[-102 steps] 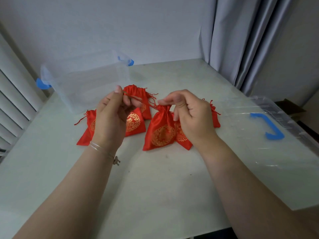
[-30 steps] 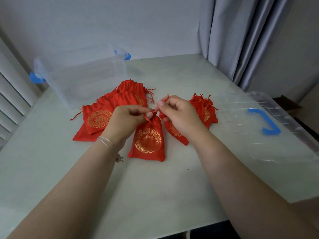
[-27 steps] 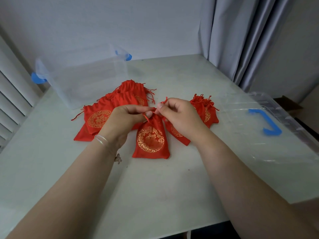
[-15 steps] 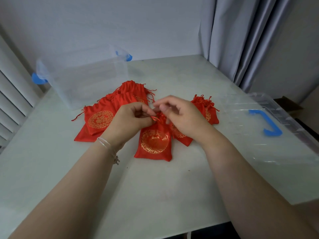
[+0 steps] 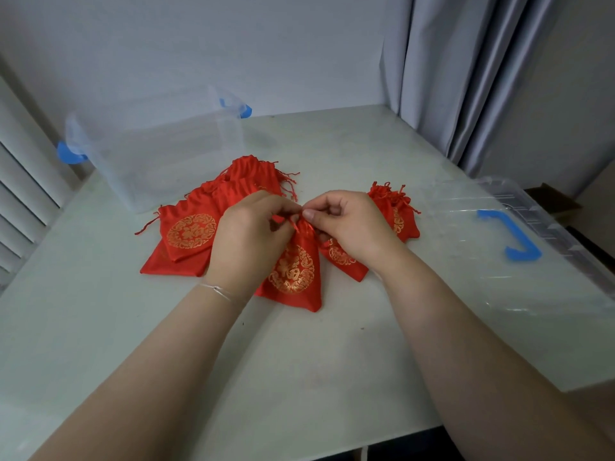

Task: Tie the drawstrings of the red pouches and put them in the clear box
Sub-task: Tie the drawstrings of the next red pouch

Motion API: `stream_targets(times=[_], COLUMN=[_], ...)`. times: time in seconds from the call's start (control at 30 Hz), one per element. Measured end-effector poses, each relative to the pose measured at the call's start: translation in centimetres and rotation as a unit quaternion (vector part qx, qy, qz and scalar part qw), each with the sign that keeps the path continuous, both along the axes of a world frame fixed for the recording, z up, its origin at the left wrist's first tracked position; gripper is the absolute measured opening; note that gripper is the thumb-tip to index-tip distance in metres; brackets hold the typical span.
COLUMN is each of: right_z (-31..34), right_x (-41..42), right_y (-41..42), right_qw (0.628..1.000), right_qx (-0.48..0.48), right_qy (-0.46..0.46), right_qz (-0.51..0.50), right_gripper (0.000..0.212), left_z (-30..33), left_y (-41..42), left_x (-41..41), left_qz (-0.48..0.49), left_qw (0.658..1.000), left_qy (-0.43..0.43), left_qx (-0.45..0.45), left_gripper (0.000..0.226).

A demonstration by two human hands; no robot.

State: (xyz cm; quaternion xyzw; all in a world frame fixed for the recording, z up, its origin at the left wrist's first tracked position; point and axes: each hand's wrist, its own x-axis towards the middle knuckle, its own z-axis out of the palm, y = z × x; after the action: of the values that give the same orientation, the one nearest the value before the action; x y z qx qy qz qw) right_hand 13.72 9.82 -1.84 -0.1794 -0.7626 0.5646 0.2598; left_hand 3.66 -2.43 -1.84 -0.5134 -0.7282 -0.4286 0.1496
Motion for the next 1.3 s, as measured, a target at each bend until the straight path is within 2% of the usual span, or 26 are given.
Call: stream_targets(times=[0.1, 0.2, 0.27, 0.4, 0.53, 0.7, 0.87, 0.93, 1.03, 1.1, 1.17, 1.23, 1.3], right_z=[0.2, 0.3, 0.6, 0.9, 0.3, 0.3, 0.2, 0.3, 0.4, 0.4, 0.5, 0.4, 0.2], right_x=[0.2, 0.6, 0.9, 1.2, 0.5, 0.6, 0.7, 0.7, 0.5, 0.4, 0.3, 0.2, 0.2], right_y=[0.2, 0.7, 0.9, 0.8, 0.2, 0.4, 1.1, 0.9, 0.9, 0.9, 0.7, 0.5, 0.5], right_qw=[0.997, 0.987, 0.983, 0.994, 0.995, 0.989, 0.982, 0.988, 0.997, 0.988, 0.978, 0.986, 0.998], right_qx=[-0.071, -0.144, -0.155, -0.038, 0.074, 0.124, 0.162, 0.123, -0.037, -0.148, -0.209, -0.167, -0.024], right_qy=[0.005, -0.025, -0.049, -0.071, -0.065, -0.075, -0.091, -0.086, -0.056, -0.023, 0.007, 0.000, -0.035], right_qz=[0.011, 0.064, 0.091, 0.073, 0.017, -0.014, -0.037, -0.039, -0.041, -0.023, -0.009, -0.020, -0.049], right_gripper=[0.012, 0.014, 0.012, 0.016, 0.020, 0.014, 0.010, 0.011, 0.014, 0.018, 0.018, 0.016, 0.013], left_z=[-0.2, -0.1, -0.1, -0.1, -0.1, -0.2, 0.1, 0.1, 0.1, 0.1, 0.1, 0.2, 0.3], left_y=[-0.1, -0.3, -0.3, -0.4, -0.4, -0.3, -0.3, -0.3, -0.3, -0.3, -0.3, -0.3, -0.4], left_x=[-0.1, 0.1, 0.0, -0.4, -0.6, -1.0, -1.0, -1.2, -1.5, -1.4, -1.2, -1.0, -1.0], left_qz=[-0.002, -0.026, -0.038, -0.033, -0.017, 0.010, -0.011, -0.027, -0.039, -0.045, -0.053, -0.061, -0.064], left_qw=[0.998, 0.995, 0.992, 0.990, 0.988, 0.989, 0.991, 0.988, 0.982, 0.979, 0.976, 0.975, 0.975], left_qy=[0.064, 0.100, 0.119, 0.140, 0.155, 0.149, 0.136, 0.152, 0.185, 0.196, 0.208, 0.212, 0.211], left_qx=[0.004, 0.005, 0.004, -0.003, -0.008, 0.003, 0.005, 0.005, -0.005, -0.016, -0.022, -0.017, -0.007], left_gripper=[0.014, 0.016, 0.019, 0.011, 0.017, 0.007, 0.007, 0.008, 0.011, 0.009, 0.008, 0.011, 0.014])
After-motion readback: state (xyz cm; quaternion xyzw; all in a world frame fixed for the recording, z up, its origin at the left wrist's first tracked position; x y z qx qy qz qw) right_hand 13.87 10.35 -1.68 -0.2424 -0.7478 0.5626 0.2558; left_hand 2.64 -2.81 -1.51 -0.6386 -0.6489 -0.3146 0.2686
